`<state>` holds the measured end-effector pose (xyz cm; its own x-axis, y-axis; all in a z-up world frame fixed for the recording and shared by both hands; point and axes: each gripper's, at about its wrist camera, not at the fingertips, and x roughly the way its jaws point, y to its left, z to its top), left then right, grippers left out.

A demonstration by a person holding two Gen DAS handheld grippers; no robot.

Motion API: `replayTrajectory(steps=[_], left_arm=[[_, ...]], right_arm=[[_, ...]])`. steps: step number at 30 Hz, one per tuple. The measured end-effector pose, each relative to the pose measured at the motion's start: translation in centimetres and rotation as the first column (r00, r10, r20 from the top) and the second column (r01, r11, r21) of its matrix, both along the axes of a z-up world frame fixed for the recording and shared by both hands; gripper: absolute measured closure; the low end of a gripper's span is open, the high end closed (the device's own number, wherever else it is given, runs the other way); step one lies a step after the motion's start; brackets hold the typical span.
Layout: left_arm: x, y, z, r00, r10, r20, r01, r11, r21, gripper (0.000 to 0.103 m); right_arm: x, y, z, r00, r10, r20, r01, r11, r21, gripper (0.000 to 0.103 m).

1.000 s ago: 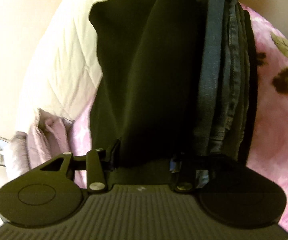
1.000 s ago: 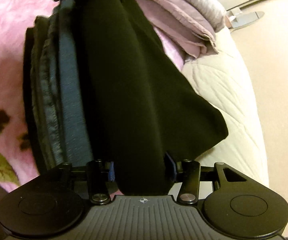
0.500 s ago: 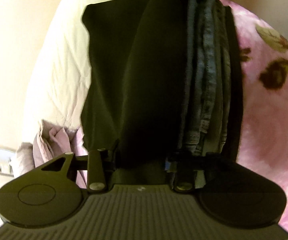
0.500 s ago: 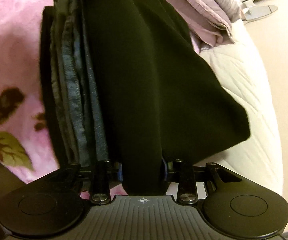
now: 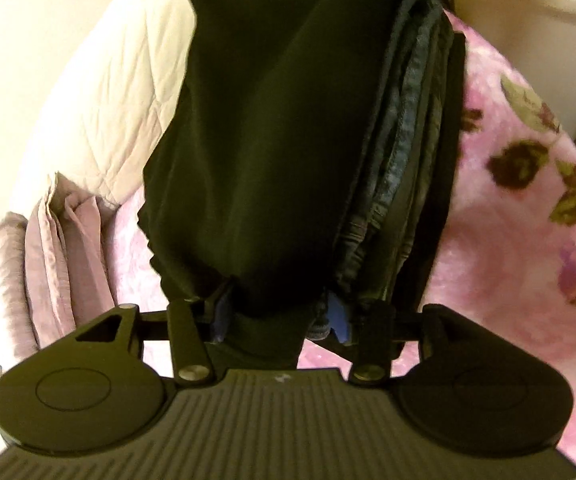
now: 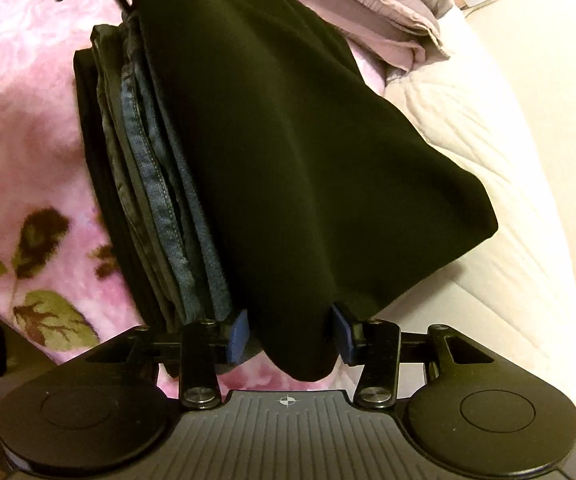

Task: Fold clothes
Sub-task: 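Lower the jacket onto the jeans stack with both grippers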

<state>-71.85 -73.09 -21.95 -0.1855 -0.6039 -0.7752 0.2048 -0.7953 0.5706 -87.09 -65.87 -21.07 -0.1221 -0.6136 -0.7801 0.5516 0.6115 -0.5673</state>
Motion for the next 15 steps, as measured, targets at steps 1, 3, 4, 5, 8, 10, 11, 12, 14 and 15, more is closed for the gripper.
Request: replayTrajectory(steps=[1,3,4,5,8,10,11,12,14,15], left_arm=[[0.3,-0.1,0.7,1.000,0.021,-0.014,-0.021,1.000,0.016,0.060],[2.4,0.0,3.3,0.996,0.068,-0.049,-0.065,0.996,0.053,0.061],[3.3,0.1,4.6,0.994,0.092,-0.066,-0.087,0.994,0.072,0.061],[3.3,0.2,4.9,0.990,0.116,-0.082,-0.109,0.990,0.088,0.063],[5.0,0.0,8.1,0.963,0.210,-0.169,-0.188,0.972,0.140,0.063],[5.1,-0.8,9.7,0.938,0.263,-0.225,-0.233,0.961,0.150,0.063],[4.8,-1.5,10.0,0.927,0.284,-0.247,-0.251,0.955,0.157,0.063],[4.3,-2.2,10.2,0.914,0.304,-0.268,-0.267,0.949,0.164,0.063],[3.2,-3.9,10.1,0.897,0.332,-0.290,-0.289,0.940,0.182,0.063],[2.6,-4.6,9.4,0.895,0.342,-0.286,-0.294,0.935,0.198,0.063]], right_arm=[[0.0,-0.7,0.3,1.000,-0.006,0.001,0.006,1.000,0.005,0.056],[-0.4,-0.4,1.5,0.999,-0.043,0.029,0.043,0.999,0.018,0.056],[-0.7,-0.2,2.3,0.996,-0.068,0.053,0.067,0.998,0.021,0.056],[-0.9,-0.1,3.3,0.992,-0.094,0.079,0.092,0.995,0.022,0.056],[-1.8,-0.3,6.0,0.966,-0.178,0.186,0.177,0.984,0.023,0.056],[-2.5,-1.6,7.5,0.929,-0.243,0.279,0.242,0.970,0.040,0.056],[-2.9,-2.7,8.1,0.901,-0.279,0.331,0.276,0.959,0.056,0.056],[-3.4,-3.9,8.5,0.867,-0.317,0.385,0.309,0.947,0.082,0.056],[-4.6,-6.4,8.5,0.765,-0.412,0.494,0.378,0.909,0.173,0.056],[-5.2,-7.6,8.1,0.711,-0.460,0.532,0.403,0.886,0.228,0.056]])
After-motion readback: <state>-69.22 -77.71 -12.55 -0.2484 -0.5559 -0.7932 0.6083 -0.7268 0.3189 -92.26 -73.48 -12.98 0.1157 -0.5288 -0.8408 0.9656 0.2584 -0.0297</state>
